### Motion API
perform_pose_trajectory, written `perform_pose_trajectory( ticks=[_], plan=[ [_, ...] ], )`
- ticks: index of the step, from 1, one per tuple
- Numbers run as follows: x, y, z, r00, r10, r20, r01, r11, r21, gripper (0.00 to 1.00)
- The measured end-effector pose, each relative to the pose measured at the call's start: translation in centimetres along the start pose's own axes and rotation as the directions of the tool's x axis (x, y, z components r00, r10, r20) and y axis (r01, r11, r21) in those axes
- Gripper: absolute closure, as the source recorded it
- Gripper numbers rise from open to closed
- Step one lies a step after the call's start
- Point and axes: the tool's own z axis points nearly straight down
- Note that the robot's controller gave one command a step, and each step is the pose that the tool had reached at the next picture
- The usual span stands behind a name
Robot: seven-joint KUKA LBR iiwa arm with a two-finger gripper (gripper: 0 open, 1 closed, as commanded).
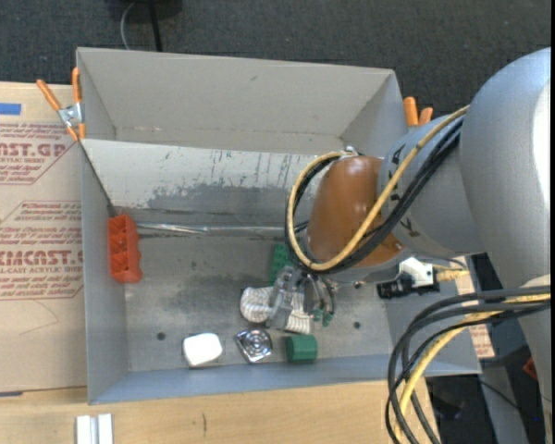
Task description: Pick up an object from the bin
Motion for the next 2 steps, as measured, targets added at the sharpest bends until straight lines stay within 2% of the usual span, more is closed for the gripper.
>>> perform_pose_trajectory(
  ticks=[1, 2],
  plan=[
    [0.2, -0.1, -2.1, 1.000, 0.000, -0.004, 0.000, 1.000, 0.002, 1.00],
    [-0.1, 0.0, -4.0, 1.000, 0.001, 0.005, -0.001, 1.000, 0.000, 1.00]
  ],
)
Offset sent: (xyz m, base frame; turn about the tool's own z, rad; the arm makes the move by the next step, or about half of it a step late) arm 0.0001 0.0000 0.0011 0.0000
